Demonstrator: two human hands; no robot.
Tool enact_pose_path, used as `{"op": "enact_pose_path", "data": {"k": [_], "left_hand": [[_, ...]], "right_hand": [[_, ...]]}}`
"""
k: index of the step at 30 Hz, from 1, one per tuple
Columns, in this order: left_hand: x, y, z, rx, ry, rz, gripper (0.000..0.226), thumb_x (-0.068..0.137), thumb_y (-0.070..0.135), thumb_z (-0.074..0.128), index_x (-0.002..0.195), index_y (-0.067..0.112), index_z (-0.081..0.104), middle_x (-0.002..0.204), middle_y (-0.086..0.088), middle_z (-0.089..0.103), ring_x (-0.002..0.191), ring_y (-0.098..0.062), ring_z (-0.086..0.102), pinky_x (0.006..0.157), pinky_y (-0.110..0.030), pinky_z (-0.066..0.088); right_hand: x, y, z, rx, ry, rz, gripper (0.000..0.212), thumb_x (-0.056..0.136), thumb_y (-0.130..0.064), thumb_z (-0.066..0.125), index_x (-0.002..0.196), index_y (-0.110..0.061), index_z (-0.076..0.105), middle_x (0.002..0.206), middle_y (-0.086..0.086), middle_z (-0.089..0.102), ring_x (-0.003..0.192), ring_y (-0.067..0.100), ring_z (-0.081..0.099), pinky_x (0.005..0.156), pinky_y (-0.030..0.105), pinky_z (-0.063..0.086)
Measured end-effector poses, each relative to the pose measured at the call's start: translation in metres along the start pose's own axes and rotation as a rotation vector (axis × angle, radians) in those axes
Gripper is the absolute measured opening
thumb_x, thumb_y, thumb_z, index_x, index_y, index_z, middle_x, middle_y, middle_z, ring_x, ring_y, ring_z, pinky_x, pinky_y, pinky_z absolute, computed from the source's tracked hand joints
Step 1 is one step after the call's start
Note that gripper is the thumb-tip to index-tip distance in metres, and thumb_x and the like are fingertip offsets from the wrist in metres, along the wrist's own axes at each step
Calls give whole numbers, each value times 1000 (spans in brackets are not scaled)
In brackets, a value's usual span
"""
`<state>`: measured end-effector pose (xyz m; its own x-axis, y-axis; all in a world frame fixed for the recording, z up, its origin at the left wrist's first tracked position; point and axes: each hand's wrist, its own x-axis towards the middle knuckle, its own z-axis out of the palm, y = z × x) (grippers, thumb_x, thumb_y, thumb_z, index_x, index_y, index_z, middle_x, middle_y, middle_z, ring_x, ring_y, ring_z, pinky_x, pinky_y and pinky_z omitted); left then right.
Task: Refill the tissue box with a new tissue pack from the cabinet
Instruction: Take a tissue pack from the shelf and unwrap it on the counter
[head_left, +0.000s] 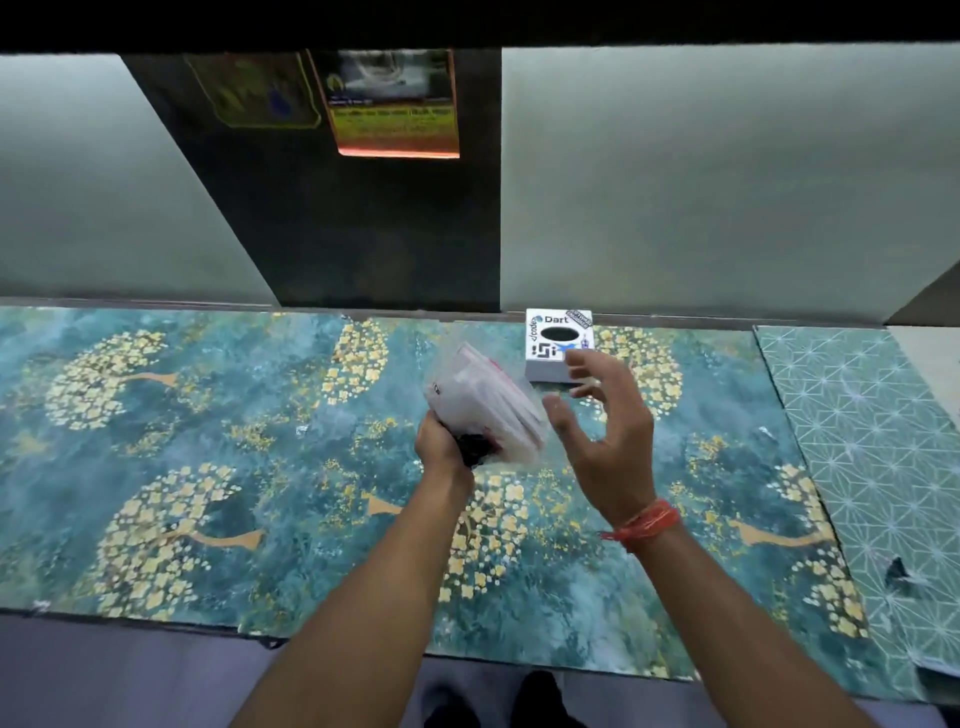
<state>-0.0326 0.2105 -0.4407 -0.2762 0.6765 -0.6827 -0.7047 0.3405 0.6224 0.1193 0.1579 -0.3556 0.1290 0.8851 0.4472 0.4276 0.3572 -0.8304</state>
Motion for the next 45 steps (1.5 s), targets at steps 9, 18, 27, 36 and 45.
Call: {"op": "enact_pose_path", "data": {"k": [9,18,27,36,45], "left_hand": [[39,-3,3,88,-22,-41,40,88,32,53,113,5,69,108,-18,72,95,-35,67,89,-56,54],[63,-15,-3,142,-30,-72,47,72,37,59,107,8,71,104,-17,68,91,-31,64,82,-48,52],[65,-20,-4,255,-71,-29,17,90,22,58,97,14,72,96,-13,71,86,-27,65,85,-46,51],[66,-20,1,703,109,236,31,101,28,40,99,14,68,102,-8,68,92,-29,61,90,-43,52],[58,-27,-1,940,89,323,41,104,38,31,105,12,63,93,-1,62,93,-28,60,87,-39,47]], "right_hand": [[48,7,34,-428,-414,-61,29,89,-11,61,116,-2,64,119,14,66,110,32,60,100,37,46],[40,15,40,-552,-583,2,48,82,-21,71,124,-4,55,122,13,59,110,32,56,95,40,47],[46,53,50,-460,-675,344,84,66,-24,82,136,-12,37,115,10,60,108,30,54,85,36,49],[40,77,67,-41,-414,674,24,74,-30,80,89,-18,67,92,3,73,84,22,70,74,43,60],[28,92,80,-91,-335,709,53,87,-55,56,120,-13,52,104,-2,63,94,20,64,87,41,53]]}}
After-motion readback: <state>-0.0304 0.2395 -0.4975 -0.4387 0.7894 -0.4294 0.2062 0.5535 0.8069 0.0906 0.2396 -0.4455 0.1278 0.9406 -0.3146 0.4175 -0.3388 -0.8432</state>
